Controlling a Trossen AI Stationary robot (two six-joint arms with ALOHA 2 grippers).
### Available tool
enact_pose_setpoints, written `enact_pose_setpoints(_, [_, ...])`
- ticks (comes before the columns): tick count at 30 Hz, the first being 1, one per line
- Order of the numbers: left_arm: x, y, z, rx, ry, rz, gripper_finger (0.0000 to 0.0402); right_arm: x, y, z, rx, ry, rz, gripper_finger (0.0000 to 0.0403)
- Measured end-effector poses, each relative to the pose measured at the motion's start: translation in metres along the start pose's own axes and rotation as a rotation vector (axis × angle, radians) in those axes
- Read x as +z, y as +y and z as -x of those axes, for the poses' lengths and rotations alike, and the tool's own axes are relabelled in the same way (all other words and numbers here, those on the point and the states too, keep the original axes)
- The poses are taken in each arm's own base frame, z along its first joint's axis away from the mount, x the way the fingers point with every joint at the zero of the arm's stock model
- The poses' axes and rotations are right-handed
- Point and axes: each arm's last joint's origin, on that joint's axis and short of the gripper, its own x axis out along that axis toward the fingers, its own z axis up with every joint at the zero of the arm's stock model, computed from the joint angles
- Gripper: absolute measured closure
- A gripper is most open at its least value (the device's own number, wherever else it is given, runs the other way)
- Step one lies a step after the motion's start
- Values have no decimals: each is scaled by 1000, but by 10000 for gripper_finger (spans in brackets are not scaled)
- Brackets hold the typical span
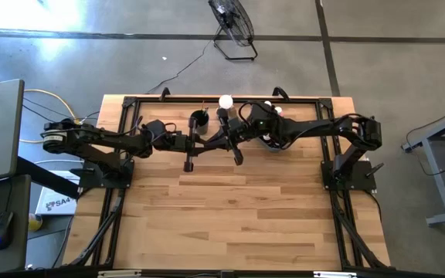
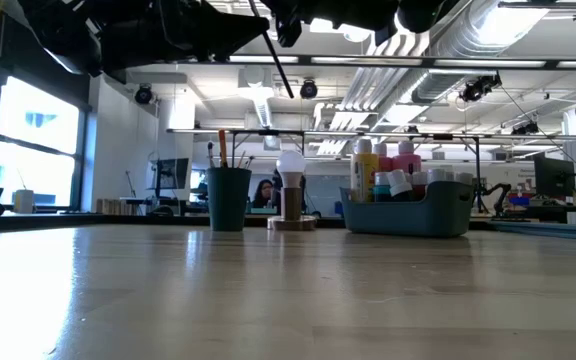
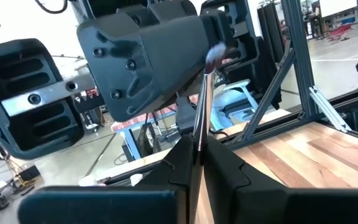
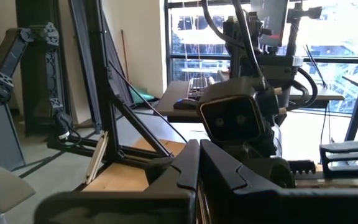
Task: Pick & Place Paint Supplies
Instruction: Put the silver paintbrush into the blue cup
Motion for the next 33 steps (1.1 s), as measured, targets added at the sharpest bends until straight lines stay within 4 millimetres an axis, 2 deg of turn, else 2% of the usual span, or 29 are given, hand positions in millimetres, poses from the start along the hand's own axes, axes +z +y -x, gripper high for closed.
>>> enact_pose_setpoints(4, [-1,0,0,0,9,3,378,1,0,0,-5,-11,7,378])
enact_pose_setpoints(8, [-1,0,0,6,16,5,380,10,2,4,-12,-29,19,336])
enact_pose_setpoints(13, [0,2,2,52,42,-8,388,31,5,27,-39,29,12,285])
enact_pose_setpoints(17, [-1,5,5,186,137,-56,386,42,9,50,-72,137,-48,274])
enact_pose_setpoints(23, [7,11,11,351,184,-113,385,41,15,78,-104,335,-92,300])
enact_pose_setpoints(27, [9,26,21,449,221,-106,385,29,20,81,-108,425,-102,338])
enact_pose_setpoints(33, [-2,61,43,440,243,48,385,-1,26,80,-81,435,-97,386])
